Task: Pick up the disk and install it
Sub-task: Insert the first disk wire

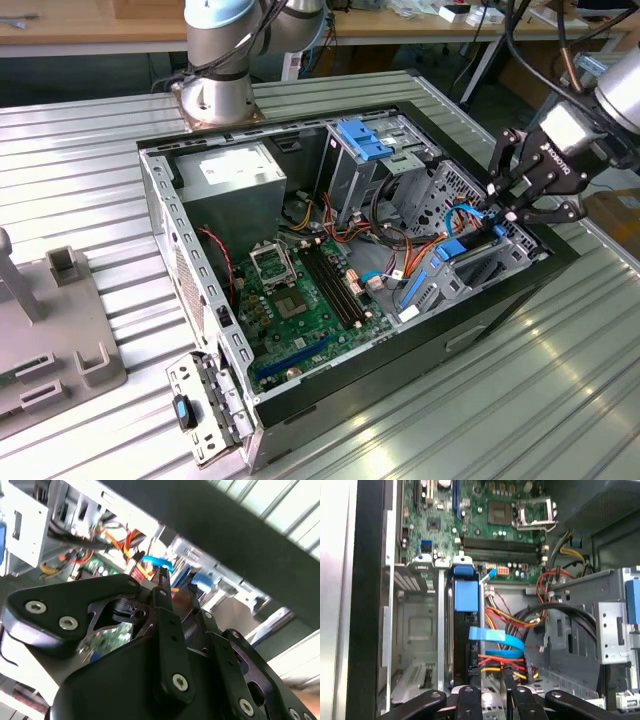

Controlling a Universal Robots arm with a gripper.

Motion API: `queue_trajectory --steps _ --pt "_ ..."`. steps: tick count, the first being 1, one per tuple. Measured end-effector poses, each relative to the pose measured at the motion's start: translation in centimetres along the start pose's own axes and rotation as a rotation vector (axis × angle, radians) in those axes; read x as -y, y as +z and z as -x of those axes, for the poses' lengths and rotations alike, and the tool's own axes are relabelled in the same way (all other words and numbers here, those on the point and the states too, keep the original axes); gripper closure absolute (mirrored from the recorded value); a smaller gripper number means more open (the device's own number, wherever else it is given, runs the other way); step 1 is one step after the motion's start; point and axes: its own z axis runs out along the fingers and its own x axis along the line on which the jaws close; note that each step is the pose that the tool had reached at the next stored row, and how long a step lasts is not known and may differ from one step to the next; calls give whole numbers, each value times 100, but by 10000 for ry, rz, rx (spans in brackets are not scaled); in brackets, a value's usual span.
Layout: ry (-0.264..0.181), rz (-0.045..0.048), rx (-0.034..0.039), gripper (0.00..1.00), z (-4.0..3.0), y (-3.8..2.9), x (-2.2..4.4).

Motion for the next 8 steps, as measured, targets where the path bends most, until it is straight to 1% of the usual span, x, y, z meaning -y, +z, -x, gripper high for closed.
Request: queue_trajectory --steps 1,2,4,5,8 --pt "-26 -120 -1 70 0 0 -3" --pt "-44 -212 -4 70 0 0 -8" --pt "-73 -353 -7 70 0 0 -16" --pt "-79 -379 -7 70 0 1 -19" --pt "-76 -394 -9 70 0 2 -37"
